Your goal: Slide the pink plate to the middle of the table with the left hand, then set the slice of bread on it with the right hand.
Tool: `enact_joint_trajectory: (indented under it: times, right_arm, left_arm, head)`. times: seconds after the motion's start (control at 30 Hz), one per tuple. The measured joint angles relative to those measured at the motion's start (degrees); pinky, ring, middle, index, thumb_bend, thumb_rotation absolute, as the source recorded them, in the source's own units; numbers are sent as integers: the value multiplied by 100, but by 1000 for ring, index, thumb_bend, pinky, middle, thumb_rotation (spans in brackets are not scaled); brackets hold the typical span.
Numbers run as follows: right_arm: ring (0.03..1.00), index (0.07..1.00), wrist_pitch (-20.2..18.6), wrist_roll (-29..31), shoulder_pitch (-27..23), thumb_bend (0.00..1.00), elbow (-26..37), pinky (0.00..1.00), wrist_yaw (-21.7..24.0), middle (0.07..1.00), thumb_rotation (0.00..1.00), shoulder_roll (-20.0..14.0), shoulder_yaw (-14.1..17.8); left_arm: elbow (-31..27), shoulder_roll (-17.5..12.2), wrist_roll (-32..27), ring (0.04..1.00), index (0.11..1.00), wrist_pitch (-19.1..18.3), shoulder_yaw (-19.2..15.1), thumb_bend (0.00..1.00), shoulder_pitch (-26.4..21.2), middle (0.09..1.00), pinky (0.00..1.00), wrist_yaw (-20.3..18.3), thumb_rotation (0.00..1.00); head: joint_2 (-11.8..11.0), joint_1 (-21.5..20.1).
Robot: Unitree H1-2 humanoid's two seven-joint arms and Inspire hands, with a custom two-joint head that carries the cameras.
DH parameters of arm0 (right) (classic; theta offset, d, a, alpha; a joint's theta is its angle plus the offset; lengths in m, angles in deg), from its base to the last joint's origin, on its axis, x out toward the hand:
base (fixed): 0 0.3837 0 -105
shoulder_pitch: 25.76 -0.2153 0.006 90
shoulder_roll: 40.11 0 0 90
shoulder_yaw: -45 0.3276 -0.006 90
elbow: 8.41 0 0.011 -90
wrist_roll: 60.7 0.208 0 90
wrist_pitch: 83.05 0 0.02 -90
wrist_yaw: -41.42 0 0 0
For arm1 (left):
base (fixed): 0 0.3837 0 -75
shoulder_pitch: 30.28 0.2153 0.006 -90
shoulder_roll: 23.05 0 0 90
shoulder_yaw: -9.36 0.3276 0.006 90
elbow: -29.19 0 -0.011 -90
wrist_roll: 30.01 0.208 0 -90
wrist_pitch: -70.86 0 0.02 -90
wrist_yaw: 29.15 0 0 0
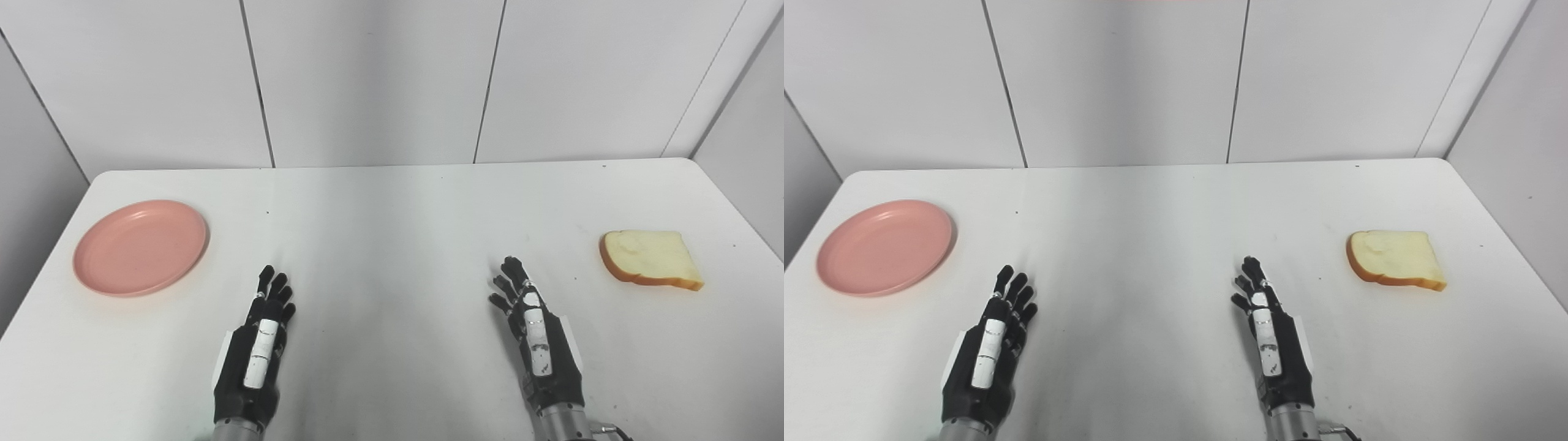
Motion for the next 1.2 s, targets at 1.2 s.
enact_joint_trajectory:
  times: [1.2]
  right_arm:
    - [966, 962, 644, 781, -528, 679, -731, 1000, 334, 977, 1000, -593, 248]
  left_arm:
    - [1361, 487, 372, 1000, 1000, 1822, 218, 788, -527, 1000, 1000, 56, 794]
  head:
    - [-1257, 1144]
